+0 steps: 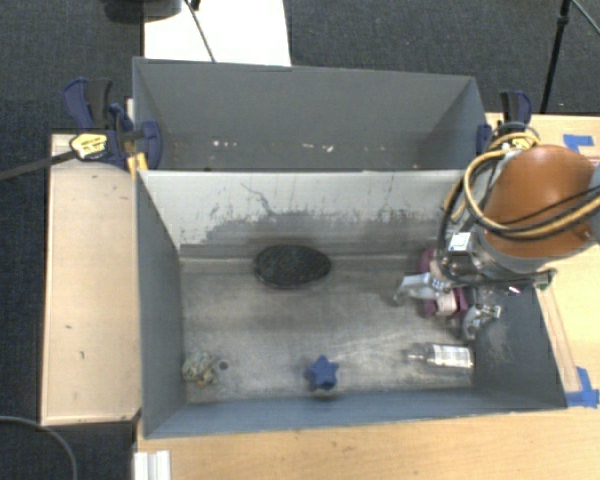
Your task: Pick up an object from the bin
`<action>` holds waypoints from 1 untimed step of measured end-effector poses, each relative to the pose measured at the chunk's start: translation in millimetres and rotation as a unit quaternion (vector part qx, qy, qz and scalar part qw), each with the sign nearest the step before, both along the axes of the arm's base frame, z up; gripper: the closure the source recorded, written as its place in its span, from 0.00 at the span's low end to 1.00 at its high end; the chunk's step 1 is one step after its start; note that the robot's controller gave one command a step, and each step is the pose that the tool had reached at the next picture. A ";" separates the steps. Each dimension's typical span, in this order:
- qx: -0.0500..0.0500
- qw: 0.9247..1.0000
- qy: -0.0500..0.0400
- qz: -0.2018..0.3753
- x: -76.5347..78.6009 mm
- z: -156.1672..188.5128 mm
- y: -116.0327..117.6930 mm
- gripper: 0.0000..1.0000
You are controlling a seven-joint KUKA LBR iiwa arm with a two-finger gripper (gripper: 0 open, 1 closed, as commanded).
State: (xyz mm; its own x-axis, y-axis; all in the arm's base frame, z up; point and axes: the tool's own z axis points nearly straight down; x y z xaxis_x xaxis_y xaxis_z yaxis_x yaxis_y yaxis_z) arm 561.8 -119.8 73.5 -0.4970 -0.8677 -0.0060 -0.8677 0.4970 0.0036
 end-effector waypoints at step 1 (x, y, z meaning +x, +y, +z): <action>0.007 0.990 -0.003 0.138 11.3 10.4 -2.7 0.00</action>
Offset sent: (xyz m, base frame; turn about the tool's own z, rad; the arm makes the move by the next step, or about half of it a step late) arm 0.0143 -0.0270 0.0115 -0.2807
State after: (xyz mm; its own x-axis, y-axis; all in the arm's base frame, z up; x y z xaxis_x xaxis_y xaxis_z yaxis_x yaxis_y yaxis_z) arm 573.1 -122.5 83.9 -0.2417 -0.9701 -0.0219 -0.9703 0.2417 0.0035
